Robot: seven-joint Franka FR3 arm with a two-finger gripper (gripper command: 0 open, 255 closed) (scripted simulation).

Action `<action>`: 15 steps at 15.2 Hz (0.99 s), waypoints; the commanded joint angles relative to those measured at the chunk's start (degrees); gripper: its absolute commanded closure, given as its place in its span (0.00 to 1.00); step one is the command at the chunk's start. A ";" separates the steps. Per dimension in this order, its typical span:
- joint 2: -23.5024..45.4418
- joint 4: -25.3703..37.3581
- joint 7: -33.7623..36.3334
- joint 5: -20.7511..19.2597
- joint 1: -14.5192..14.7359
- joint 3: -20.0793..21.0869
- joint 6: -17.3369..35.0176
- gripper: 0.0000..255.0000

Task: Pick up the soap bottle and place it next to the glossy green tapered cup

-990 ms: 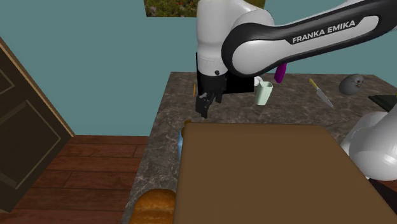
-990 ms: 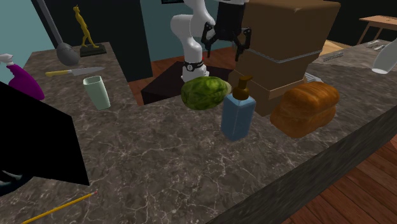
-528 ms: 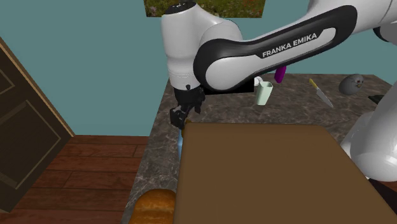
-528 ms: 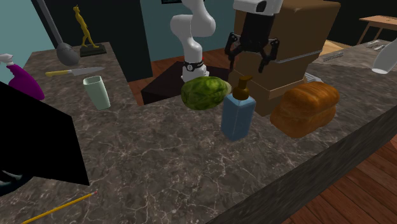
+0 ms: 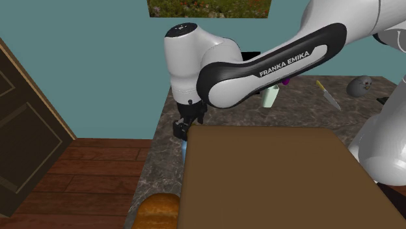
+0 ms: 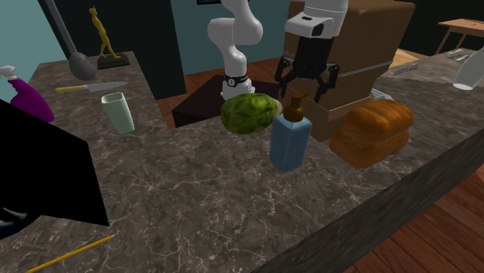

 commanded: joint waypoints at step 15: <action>0.02 -0.53 -0.06 -0.06 -0.09 -0.08 0.59 1.00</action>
